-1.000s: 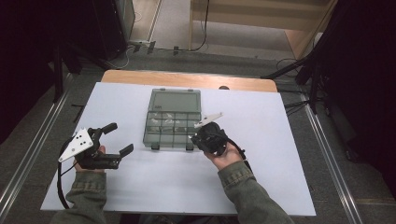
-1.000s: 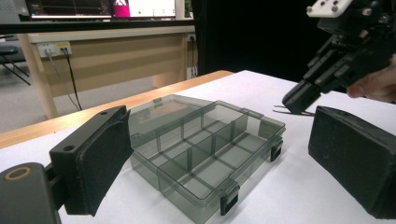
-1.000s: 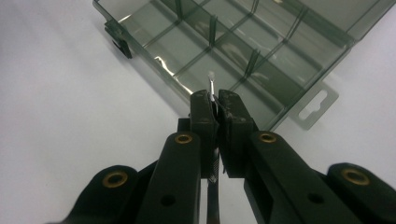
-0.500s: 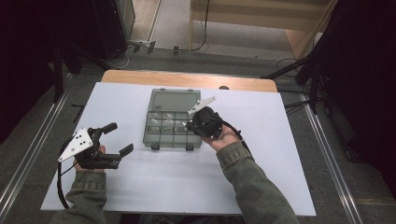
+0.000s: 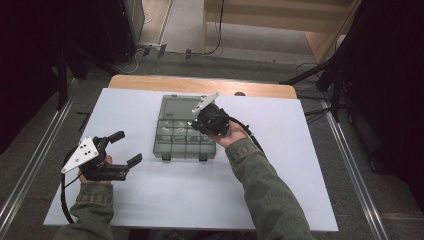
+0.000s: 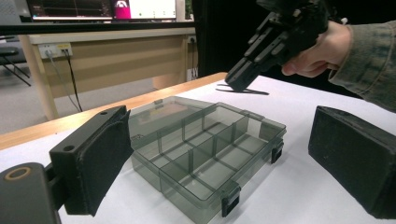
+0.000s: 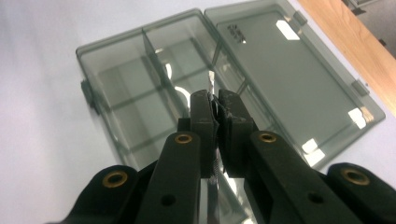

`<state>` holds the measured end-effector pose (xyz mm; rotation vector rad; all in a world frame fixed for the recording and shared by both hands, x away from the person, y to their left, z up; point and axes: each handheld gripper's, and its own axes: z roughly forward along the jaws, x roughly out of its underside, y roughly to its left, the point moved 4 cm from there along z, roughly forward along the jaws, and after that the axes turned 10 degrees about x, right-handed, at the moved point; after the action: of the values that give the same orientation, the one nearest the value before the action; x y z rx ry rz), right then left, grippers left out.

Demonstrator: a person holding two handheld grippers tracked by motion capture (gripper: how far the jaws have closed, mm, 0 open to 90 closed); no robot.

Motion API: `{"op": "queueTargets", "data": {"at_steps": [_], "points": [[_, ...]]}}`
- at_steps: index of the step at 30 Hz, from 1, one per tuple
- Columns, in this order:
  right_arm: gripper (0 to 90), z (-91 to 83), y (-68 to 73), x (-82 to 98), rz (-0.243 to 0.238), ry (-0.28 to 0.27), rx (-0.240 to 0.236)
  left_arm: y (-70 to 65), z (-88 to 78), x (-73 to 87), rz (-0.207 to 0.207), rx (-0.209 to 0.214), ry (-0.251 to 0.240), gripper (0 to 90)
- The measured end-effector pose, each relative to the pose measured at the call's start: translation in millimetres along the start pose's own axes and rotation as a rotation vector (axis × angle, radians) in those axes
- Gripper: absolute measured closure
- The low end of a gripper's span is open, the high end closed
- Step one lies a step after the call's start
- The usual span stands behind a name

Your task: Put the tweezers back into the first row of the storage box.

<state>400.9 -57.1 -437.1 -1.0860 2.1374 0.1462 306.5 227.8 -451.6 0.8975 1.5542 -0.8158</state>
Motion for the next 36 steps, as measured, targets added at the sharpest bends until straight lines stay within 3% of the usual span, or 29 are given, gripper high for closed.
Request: {"op": "queueTargets", "data": {"at_steps": [4,8,10,14,25,27,29,31,33,34,35,36], "points": [[87.1,9.1,-3.6,-5.0,-0.038,0.011,0.02,0.1,0.0,0.0,0.001,0.001,0.001,5.8],[87.1,17.0,-9.0,-9.0,-0.049,-0.029,0.032,0.1,-0.1,-0.1,-0.001,0.001,-0.003,5.7],[87.0,21.8,-9.9,-9.4,-0.079,-0.031,0.04,0.1,-0.2,-0.2,-0.002,0.0,-0.004,5.8],[87.0,31.2,-11.7,-11.9,-0.093,-0.036,0.057,0.3,-0.7,-0.3,-0.001,-0.001,-0.004,5.7],[86.3,54.6,-4.4,-11.5,-0.134,0.017,0.025,0.1,-1.4,0.0,-0.002,0.0,0.0,5.8],[84.2,56.0,-4.3,-11.4,-0.105,0.028,0.011,-0.1,-1.2,0.0,0.0,0.001,0.002,5.7],[65.4,56.9,-5.4,-10.9,-0.082,0.028,0.016,-0.2,-1.1,0.1,0.0,0.002,0.003,5.7],[52.0,56.8,-7.5,-9.7,-0.072,0.028,0.038,-0.2,-1.0,0.2,0.002,0.002,0.006,5.8],[30.7,55.0,-8.5,-8.2,-0.059,0.044,0.052,-0.3,-0.8,0.3,0.003,0.003,0.007,5.7],[30.7,55.0,-8.5,-8.2,-0.059,0.044,0.052,-0.3,-0.8,0.3,0.003,0.003,0.007,5.7],[3.5,52.2,-10.0,-6.7,-0.049,0.062,0.043,-0.3,-0.6,0.4,0.002,0.003,0.007,5.8],[0.0,50.5,-11.7,-6.7,-0.017,0.07,0.051,-0.5,-0.5,0.4,0.002,0.004,0.007,5.8]]}}
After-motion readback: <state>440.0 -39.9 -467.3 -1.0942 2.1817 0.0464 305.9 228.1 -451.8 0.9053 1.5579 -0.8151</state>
